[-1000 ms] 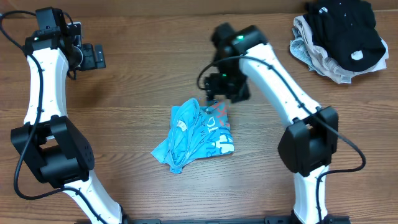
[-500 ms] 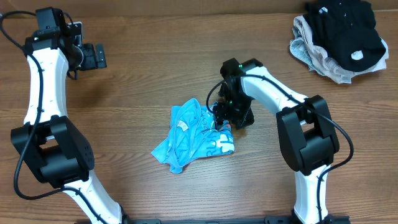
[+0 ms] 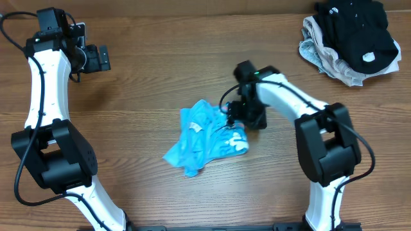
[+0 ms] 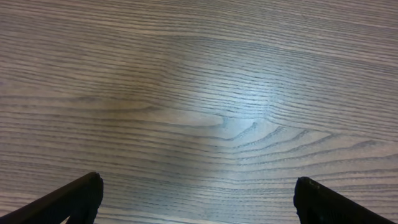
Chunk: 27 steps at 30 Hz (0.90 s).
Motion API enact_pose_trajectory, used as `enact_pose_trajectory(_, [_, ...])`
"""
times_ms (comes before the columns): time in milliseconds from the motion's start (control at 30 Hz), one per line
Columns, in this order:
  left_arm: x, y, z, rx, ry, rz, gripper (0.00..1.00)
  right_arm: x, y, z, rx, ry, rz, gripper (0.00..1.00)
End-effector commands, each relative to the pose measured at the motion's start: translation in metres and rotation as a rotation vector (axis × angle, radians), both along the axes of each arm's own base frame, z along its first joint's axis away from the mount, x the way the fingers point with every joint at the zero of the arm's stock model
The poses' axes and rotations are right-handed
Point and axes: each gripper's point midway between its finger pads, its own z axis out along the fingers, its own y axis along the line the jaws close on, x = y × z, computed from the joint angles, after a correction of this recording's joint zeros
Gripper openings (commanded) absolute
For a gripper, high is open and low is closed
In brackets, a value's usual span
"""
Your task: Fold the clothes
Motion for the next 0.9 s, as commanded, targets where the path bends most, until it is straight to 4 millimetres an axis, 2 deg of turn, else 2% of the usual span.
enact_pose_trajectory(0, [0.000, -0.008, 0.001, -0.028, -0.004, 0.001, 1.00, 0.009, -0.092, -0.031, -0.244, 0.020, -0.150, 0.76])
enact_pose_trajectory(133, [0.000, -0.008, 0.001, -0.028, -0.004, 0.001, 1.00, 0.025, -0.135, -0.022, -0.236, 0.010, -0.225, 0.76])
enact_pose_trajectory(233, [0.001, -0.008, 0.001, -0.028, -0.007, 0.001, 1.00, 0.047, -0.166, 0.000, -0.226, -0.027, -0.288, 0.76])
enact_pose_trajectory(333, [0.001, -0.008, 0.001, -0.028, -0.007, 0.001, 1.00, 0.070, -0.187, 0.038, -0.218, -0.074, -0.328, 0.77])
enact_pose_trajectory(433, [0.001, -0.008, 0.001, -0.028, -0.007, 0.000, 1.00, 0.089, -0.192, 0.089, -0.212, -0.135, -0.339, 0.78])
enact_pose_trajectory(533, [0.001, -0.008, 0.001, -0.028, -0.007, 0.001, 1.00, 0.100, -0.174, 0.138, -0.199, -0.201, -0.305, 0.79])
enact_pose_trajectory(633, [0.001, -0.008, 0.001, -0.028, -0.007, 0.001, 1.00, 0.102, -0.135, 0.165, -0.183, -0.249, -0.218, 0.79])
enact_pose_trajectory(733, [0.000, -0.008, 0.001, -0.029, -0.005, 0.001, 1.00, 0.095, -0.087, 0.164, -0.171, -0.252, -0.114, 0.79])
enact_pose_trajectory(867, [0.000, -0.008, 0.001, -0.029, -0.004, 0.001, 1.00, 0.081, -0.037, 0.142, -0.239, -0.251, -0.041, 0.82])
